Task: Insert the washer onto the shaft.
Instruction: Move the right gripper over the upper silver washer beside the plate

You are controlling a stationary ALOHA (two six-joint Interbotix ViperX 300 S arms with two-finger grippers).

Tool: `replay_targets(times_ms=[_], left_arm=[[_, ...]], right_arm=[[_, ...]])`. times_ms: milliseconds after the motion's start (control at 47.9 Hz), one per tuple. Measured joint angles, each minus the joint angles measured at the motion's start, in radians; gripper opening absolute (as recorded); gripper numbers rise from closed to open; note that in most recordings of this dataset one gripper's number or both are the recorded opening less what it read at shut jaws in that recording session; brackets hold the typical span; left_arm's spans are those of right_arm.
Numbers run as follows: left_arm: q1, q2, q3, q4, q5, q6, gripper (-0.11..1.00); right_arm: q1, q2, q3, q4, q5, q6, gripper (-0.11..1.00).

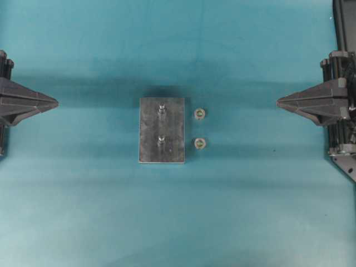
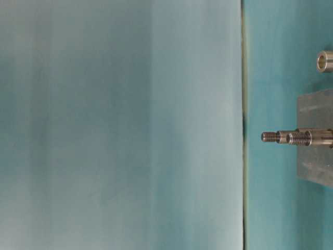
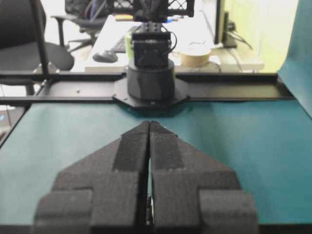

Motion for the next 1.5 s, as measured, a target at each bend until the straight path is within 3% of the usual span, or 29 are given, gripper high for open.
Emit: replay_targets(times_ms=[104,230,460,669,1024,1337,1421,1504], left_arm=[[-0.044,0.021,0.0,0.005,0.0,-0.06,0.0],[-0.057,0.074,-0.011,0.008,0.0,-0.092,0.0],[-0.054,0.192,-0.037,0.009,0.078,-0.074,0.0],[-0.029,0.304,-0.061,0.009,0.172,-0.038,0.0],[0.008,0.486,-0.126,0.009,0.285,0.021,0.0],[0.009,0.638,-0.216,0.012,0.288,0.044,0.0],[0.009,0.653,-0.225,0.012,0.288,0.055,0.0],[0.009,0.661,-0.229,0.012,0.29,0.058,0.0]], right_arm=[[-0.003,0.005,0.008,0.032,0.028,0.005,0.01],[-0.015,0.008,0.011,0.092,0.153,0.034,0.01],[-0.107,0.028,0.003,0.101,0.38,0.046,0.01],[-0.195,0.112,-0.037,0.101,0.43,0.048,0.01],[-0.207,0.422,-0.132,0.1,0.472,0.048,0.01],[-0.206,0.689,-0.262,0.098,0.541,0.046,0.01],[-0.193,0.75,-0.29,0.095,0.545,0.046,0.09],[-0.179,0.796,-0.316,0.095,0.548,0.044,0.26]])
